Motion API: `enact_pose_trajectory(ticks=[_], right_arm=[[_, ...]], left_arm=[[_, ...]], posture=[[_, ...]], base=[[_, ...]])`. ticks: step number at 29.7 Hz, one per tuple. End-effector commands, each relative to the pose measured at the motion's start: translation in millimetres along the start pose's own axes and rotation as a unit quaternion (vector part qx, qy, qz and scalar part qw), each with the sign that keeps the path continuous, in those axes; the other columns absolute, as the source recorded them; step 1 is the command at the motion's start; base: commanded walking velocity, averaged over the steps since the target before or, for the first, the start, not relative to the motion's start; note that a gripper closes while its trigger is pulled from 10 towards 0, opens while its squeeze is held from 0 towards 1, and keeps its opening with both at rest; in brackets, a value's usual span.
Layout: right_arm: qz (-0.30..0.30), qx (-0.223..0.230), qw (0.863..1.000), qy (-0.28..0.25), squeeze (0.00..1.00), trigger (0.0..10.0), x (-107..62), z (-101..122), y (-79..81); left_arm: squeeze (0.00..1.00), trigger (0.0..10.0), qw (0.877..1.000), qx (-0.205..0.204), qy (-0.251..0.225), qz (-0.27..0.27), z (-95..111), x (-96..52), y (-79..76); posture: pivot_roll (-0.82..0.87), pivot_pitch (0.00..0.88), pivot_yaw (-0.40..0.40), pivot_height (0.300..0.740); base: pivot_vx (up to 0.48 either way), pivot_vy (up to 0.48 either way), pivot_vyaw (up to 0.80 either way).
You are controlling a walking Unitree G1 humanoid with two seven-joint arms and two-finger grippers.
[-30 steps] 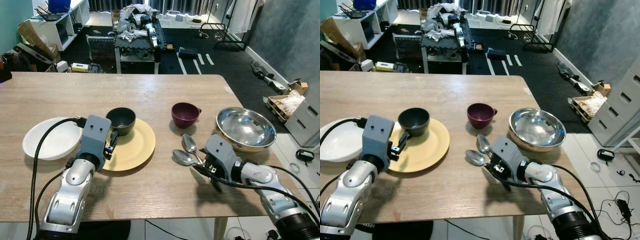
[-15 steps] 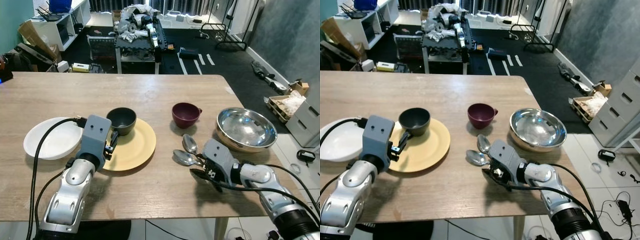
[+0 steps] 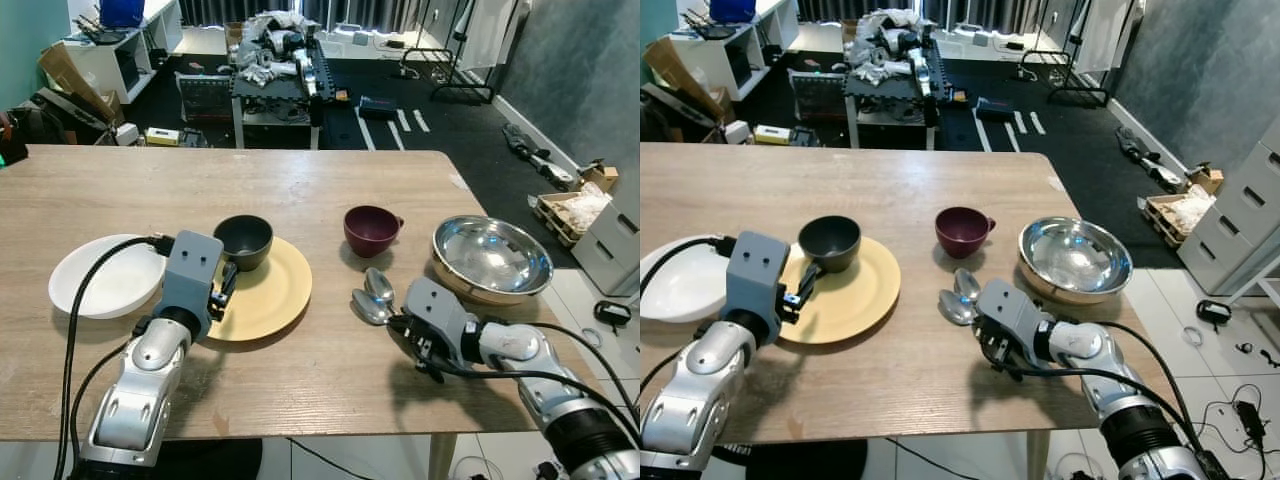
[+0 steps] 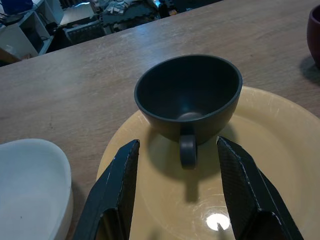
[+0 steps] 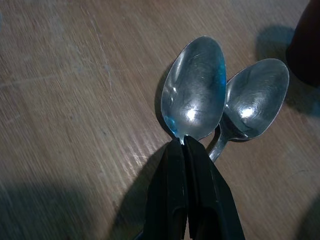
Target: Setting the table
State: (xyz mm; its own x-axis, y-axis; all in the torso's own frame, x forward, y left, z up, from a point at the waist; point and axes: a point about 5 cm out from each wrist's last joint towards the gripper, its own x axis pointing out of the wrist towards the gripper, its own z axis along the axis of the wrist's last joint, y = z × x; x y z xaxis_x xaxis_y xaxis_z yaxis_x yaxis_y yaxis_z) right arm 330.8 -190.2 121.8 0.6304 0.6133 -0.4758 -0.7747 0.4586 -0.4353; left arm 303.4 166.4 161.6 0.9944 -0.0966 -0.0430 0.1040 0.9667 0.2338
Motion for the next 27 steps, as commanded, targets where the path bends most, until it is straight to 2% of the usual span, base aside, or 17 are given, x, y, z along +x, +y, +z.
enact_pose_trajectory(ticks=[1,6,7,14,15,21,23,26,27], right_arm=[[0.020,0.012,0.999,0.041,0.00,10.0,-1.2,-16.0,5.8],[0.024,0.017,0.999,0.044,0.00,10.0,-1.6,-17.2,3.7],[0.026,0.023,0.998,0.043,1.00,10.0,-1.8,-17.5,3.0],[0.031,0.021,0.998,0.042,1.00,10.0,-2.4,-16.7,0.7],[0.031,0.021,0.998,0.042,0.00,10.0,-2.5,-17.0,0.4],[0.044,0.020,0.998,0.050,0.00,10.0,-3.7,-19.6,1.1],[0.054,0.015,0.997,0.050,0.00,9.1,-5.3,-20.6,2.4],[0.057,0.014,0.997,0.050,0.00,9.1,-5.8,-21.0,3.0],[0.060,0.013,0.997,0.051,0.00,4.8,-6.0,-21.9,3.8]], left_arm=[[0.00,10.0,1.000,-0.002,0.000,0.001,0.8,-1.2,-0.5],[0.00,10.0,1.000,-0.003,0.000,0.002,0.6,-1.4,-0.9],[0.00,10.0,1.000,-0.004,0.000,0.003,0.4,-1.5,-1.0],[0.00,10.0,1.000,-0.005,0.001,0.004,0.4,-1.9,-0.7],[0.00,10.0,1.000,-0.005,0.001,0.004,0.3,-1.9,-0.7],[0.00,10.0,1.000,-0.006,0.001,0.006,0.1,-2.1,-0.8],[0.00,10.0,1.000,-0.007,0.002,0.006,-0.3,-2.4,-1.1],[0.00,10.0,1.000,-0.007,0.002,0.006,-0.4,-2.4,-1.2],[0.00,10.0,1.000,-0.008,0.002,0.006,-0.4,-2.4,-1.2]], posture=[[0.02,0.000,0.043,0.740],[0.02,0.000,0.037,0.740],[0.02,0.000,0.036,0.740],[0.02,0.000,0.036,0.740],[0.02,0.000,0.036,0.740],[0.02,0.000,0.033,0.740],[0.02,0.000,0.033,0.740],[0.01,0.000,0.034,0.740],[0.01,0.000,0.034,0.740]], base=[[0.000,0.000,0.00],[0.000,0.000,0.00],[0.000,0.000,0.00],[0.000,0.000,0.00],[0.000,0.000,0.00],[0.000,0.000,0.00],[0.000,0.000,0.00],[0.000,0.000,0.00],[0.000,0.000,0.00]])
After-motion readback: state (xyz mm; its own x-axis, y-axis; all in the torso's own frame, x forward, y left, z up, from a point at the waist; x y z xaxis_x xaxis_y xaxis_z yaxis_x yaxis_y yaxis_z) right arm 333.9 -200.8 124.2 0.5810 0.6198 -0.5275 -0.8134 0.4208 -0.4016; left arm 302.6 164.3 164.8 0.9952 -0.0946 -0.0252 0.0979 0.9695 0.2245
